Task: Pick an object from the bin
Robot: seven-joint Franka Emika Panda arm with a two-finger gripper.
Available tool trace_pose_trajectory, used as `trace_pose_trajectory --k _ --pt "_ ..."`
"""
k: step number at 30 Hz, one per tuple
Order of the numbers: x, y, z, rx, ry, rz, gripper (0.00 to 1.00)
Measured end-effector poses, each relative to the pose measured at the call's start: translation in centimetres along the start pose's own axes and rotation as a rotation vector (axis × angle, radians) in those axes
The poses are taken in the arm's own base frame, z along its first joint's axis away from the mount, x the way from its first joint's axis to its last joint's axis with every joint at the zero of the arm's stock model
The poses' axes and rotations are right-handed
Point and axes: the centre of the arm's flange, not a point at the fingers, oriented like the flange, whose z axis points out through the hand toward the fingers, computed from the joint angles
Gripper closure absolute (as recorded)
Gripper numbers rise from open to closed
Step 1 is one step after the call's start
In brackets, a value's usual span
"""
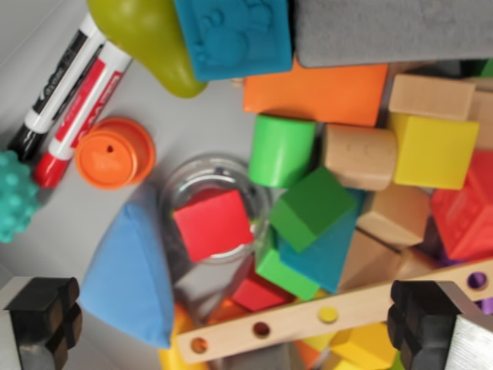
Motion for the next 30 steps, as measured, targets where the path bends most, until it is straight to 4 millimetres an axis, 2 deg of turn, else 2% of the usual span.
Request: trace_pose_trajectory --k 30 --pt "-5.3 1.7 8.8 -0.03 0.011 0.44 0.0"
